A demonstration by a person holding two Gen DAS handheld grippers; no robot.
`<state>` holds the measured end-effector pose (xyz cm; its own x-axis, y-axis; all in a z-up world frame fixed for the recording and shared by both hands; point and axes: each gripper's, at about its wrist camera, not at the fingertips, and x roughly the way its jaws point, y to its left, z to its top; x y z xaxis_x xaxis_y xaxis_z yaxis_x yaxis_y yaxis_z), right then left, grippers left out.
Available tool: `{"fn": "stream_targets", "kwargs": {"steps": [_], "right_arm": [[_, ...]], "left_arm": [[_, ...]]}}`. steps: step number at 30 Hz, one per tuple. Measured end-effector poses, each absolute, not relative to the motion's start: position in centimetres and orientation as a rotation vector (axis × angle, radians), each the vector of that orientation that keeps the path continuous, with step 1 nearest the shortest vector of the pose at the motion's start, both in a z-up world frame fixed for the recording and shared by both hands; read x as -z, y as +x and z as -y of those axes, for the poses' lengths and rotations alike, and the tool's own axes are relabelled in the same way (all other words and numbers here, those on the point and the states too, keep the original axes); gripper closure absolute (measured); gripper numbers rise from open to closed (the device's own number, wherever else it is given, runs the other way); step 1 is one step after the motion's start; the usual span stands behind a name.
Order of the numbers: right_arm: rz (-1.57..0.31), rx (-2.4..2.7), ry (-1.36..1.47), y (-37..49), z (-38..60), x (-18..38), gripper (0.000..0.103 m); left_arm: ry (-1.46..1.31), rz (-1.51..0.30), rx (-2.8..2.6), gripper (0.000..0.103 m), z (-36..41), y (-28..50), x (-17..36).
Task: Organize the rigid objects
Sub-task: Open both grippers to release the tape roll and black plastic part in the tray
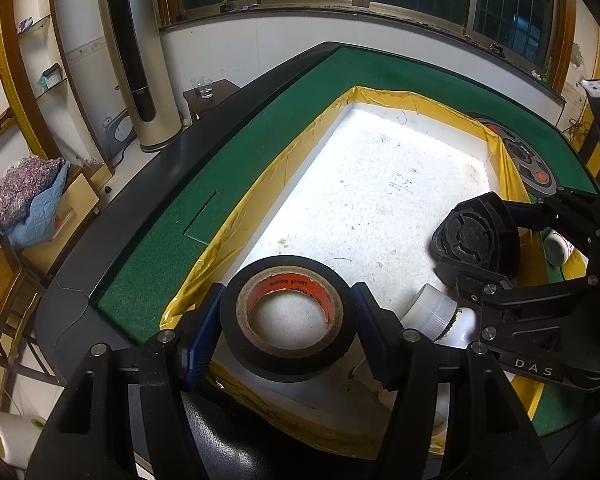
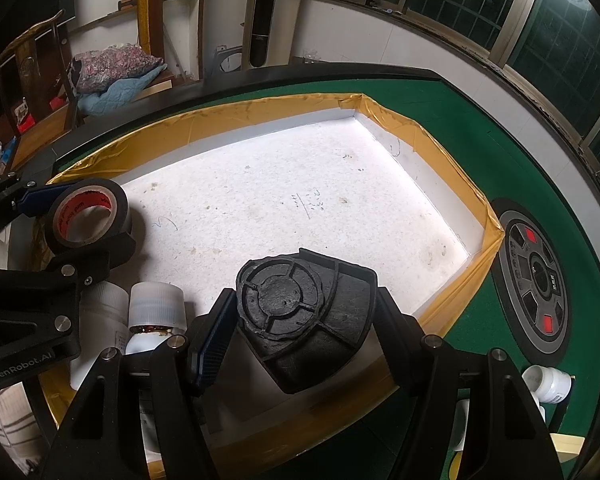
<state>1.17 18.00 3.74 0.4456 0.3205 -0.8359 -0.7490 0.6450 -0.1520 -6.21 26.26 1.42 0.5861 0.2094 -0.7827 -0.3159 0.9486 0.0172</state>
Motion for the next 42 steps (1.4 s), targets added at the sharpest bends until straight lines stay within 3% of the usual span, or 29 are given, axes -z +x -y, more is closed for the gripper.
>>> {"fn": "stream_targets", "kwargs": {"steps": [37, 42], "right_arm": [[-0.858, -0.688, -0.564, 0.4, -18.2, -3.8, 0.037], [-0.837, -0.69, -0.545, -0.1, -17.9, -4.6, 0.029]], "left_arm": [[-0.107, -0.906, -0.341, 0.04, -25.7, -5.9, -1.3], [-0.11, -0.905, -0.343, 0.04, -25.7, -6.0, -1.5]]}}
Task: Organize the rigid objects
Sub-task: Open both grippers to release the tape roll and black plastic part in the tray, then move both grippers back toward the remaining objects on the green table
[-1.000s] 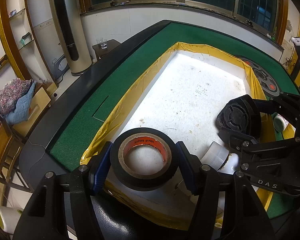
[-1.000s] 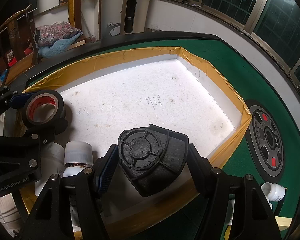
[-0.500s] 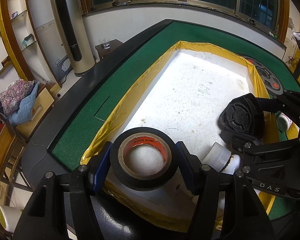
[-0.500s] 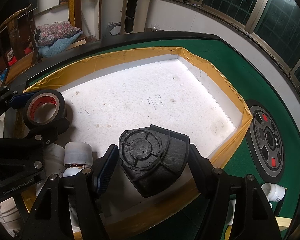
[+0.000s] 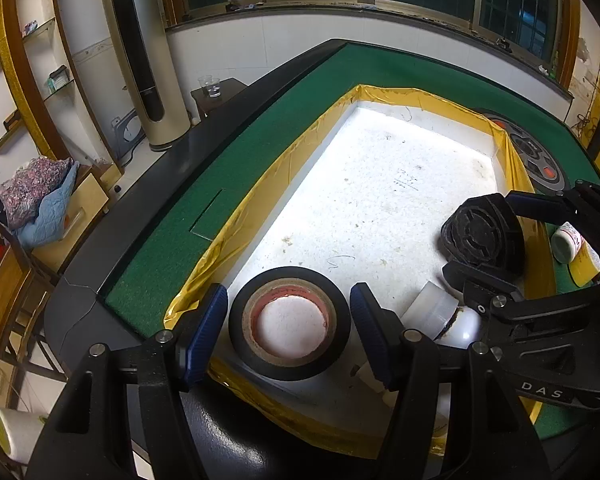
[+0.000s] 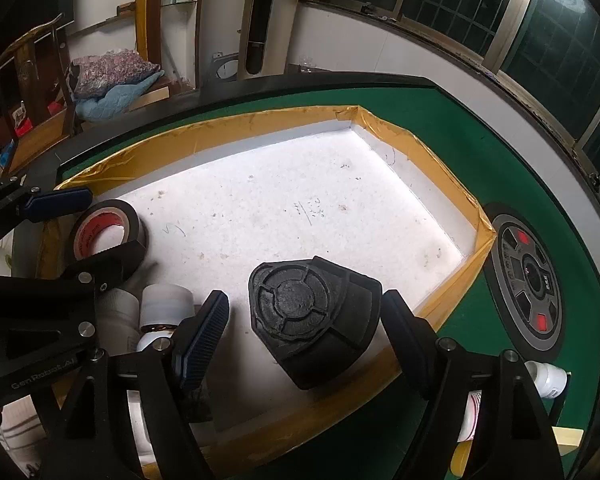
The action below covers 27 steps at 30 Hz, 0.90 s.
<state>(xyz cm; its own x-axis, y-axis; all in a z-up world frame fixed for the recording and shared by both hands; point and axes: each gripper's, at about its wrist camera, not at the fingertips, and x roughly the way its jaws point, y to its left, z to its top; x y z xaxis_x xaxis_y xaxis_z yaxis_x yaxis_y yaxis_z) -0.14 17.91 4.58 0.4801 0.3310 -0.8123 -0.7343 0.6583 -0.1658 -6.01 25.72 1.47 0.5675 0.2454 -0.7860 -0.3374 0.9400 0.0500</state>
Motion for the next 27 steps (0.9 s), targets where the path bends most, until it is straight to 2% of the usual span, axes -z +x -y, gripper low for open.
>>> {"fn": "stream_targets", "kwargs": {"steps": [8, 16, 20, 27], "right_arm": [[-0.796, -0.671, -0.496, -0.6, -16.2, -6.3, 0.028], [-0.775, -0.648, -0.32, -1.3, -11.1, -8.4, 0.026], [-0.778, -0.614, -0.247, -1.3, -8.3, -8.6, 0.016], [-0.79, -0.571, -0.195, -1.5, -5.1, -8.5, 0.016]], "left_arm": [[-0.114, -0.897, -0.347, 0.04, -25.6, -6.5, -1.8], [-0.114, -0.881, -0.368, 0.04, -25.3, -7.0, -2.5], [-0.11, -0.868, -0.372, 0.04, -25.0, -7.3, -2.9], [-0.088, -0.848, -0.367, 0.04, -24.0, -7.6, -3.6]]}}
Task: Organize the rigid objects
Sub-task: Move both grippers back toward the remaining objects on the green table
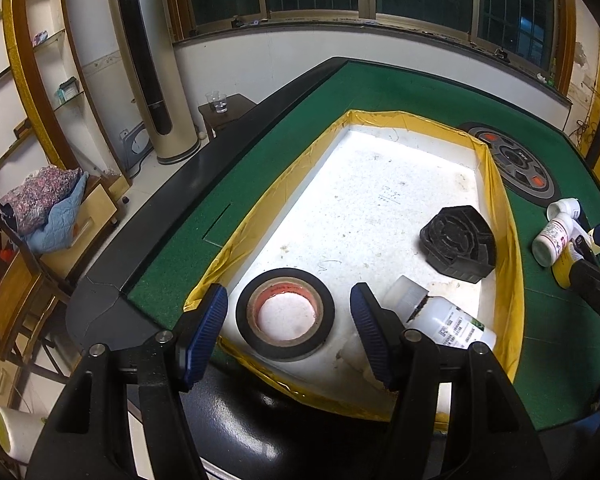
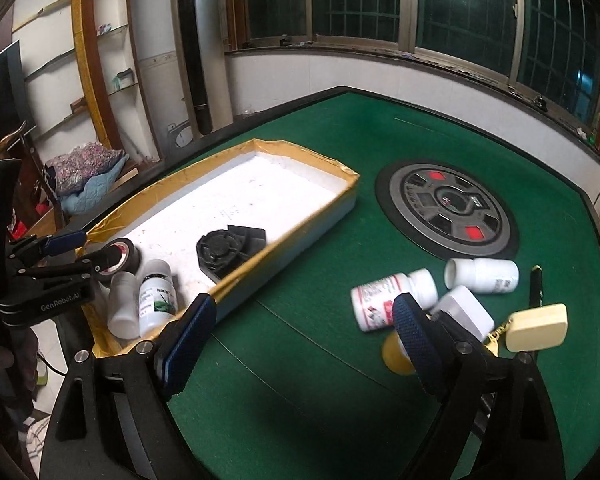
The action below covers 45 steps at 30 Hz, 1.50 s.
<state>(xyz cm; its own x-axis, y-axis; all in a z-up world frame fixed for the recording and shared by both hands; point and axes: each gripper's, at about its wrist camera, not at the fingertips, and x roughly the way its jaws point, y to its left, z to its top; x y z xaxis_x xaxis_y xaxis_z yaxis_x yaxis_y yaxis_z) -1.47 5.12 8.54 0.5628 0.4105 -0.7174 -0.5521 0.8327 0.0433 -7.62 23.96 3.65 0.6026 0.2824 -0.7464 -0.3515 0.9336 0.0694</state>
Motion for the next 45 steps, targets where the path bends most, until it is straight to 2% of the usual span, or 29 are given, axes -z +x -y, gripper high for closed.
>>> {"fn": "stream_targets", "kwargs": {"steps": [28, 45], "right_arm": [[-0.783, -0.404, -0.062, -3.3, 7.3, -8.0, 0.016], [-0.822, -0.213, 0.073, -5.3, 17.0, -6.1, 0.016]], "left_arm": [[0.065, -0.802, -0.225, 0.04, -15.8, -6.8, -6.3], [0.153, -0.864, 0.059, 0.04, -5.2, -5.0, -4.5]]}}
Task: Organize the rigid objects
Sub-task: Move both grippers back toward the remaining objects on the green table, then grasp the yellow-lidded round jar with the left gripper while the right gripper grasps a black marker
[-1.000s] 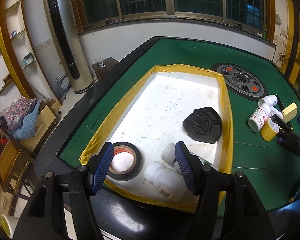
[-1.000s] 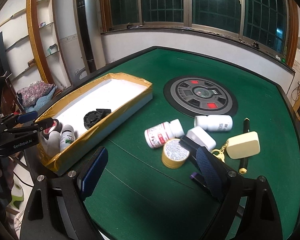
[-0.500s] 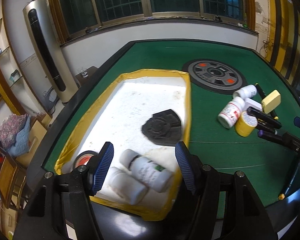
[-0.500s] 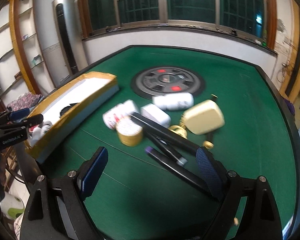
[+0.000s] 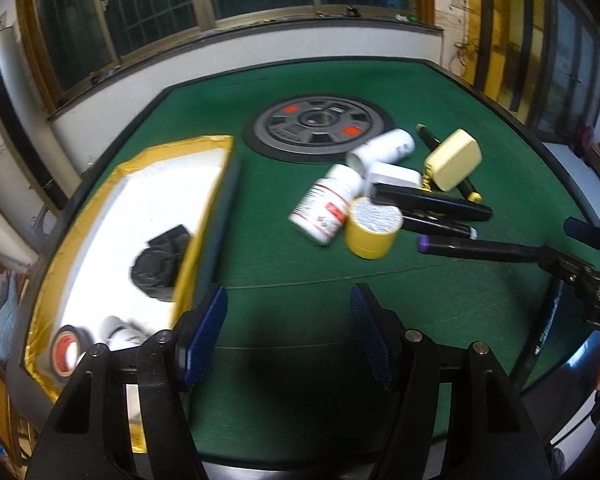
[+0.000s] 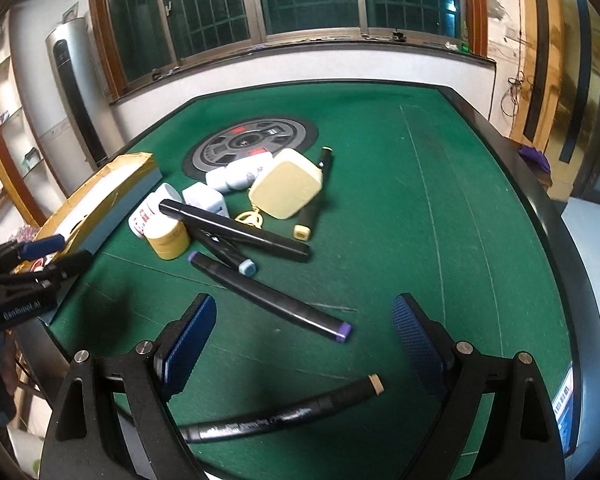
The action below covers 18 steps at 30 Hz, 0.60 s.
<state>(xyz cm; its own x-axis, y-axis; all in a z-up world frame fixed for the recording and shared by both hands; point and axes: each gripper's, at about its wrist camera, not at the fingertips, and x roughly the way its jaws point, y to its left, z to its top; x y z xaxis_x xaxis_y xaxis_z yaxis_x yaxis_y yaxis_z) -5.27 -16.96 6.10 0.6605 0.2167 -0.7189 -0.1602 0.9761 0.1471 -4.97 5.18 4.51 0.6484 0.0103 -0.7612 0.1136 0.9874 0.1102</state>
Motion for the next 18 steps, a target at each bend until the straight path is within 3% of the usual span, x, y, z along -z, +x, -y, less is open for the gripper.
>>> {"fn": "stream_targets", "kwargs": {"steps": [16, 17, 18], "right_arm": [[-0.845, -0.19, 0.091, -6.3, 17.6, -5.6, 0.016], [-0.848, -0.189, 0.091, -6.5, 17.7, -5.5, 0.016], [-0.851, -0.187, 0.09, -6.5, 17.5, -5.5, 0.016]], "left_arm": [[0.128, -0.865, 0.161, 0.04, -0.8, -0.1, -2.3], [0.128, -0.87, 0.16, 0.041, -0.7, 0.1, -2.1], [0.125, -0.881, 0.162, 0.048, -0.6, 0.4, -1.9]]}}
